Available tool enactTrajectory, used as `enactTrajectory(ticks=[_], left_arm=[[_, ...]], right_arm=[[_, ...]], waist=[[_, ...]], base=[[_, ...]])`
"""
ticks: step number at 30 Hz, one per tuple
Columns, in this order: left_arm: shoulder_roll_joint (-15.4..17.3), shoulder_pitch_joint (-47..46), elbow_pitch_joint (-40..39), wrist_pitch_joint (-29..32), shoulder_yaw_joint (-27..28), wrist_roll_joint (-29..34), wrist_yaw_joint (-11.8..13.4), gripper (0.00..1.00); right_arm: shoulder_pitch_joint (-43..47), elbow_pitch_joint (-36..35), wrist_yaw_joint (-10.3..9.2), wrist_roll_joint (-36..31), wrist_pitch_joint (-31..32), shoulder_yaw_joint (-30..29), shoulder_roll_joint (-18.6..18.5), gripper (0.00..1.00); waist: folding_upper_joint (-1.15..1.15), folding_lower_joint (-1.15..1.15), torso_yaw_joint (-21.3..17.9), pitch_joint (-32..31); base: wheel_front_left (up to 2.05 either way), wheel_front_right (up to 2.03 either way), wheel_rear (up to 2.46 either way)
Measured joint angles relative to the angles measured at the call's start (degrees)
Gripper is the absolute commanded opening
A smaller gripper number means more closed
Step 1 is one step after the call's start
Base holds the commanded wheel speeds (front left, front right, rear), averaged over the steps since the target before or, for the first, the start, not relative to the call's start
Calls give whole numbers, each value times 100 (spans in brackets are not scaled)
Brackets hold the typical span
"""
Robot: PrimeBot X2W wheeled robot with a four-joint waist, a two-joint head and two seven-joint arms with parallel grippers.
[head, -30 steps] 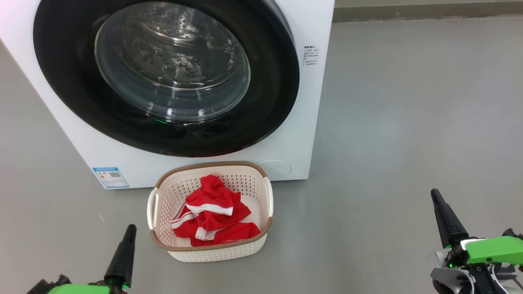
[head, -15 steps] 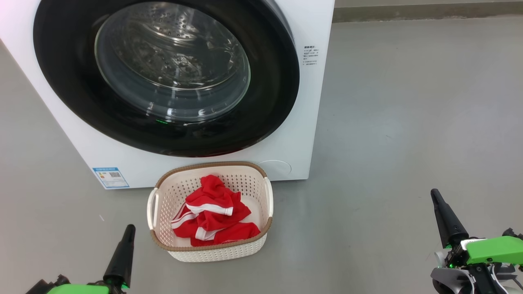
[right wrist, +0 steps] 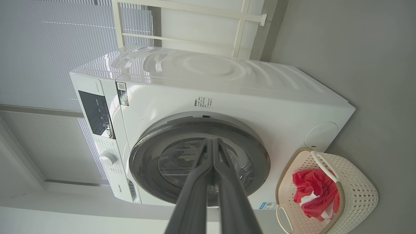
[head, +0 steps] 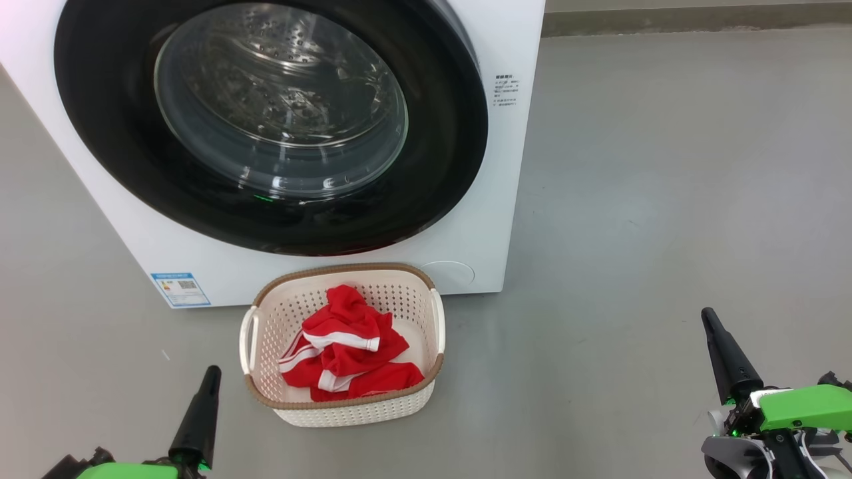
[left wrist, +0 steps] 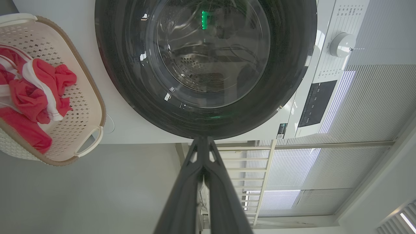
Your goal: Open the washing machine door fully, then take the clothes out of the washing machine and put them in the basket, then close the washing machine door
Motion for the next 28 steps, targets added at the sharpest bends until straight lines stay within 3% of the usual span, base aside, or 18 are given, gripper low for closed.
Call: enactTrajectory(ticks=[28], left_arm=[[-14,0,0,23,30,22,0,0]], right_arm=[[0,1,0,-3,8,-16,12,0]], waist=[[0,0,0,0]], base=[[0,0,0]])
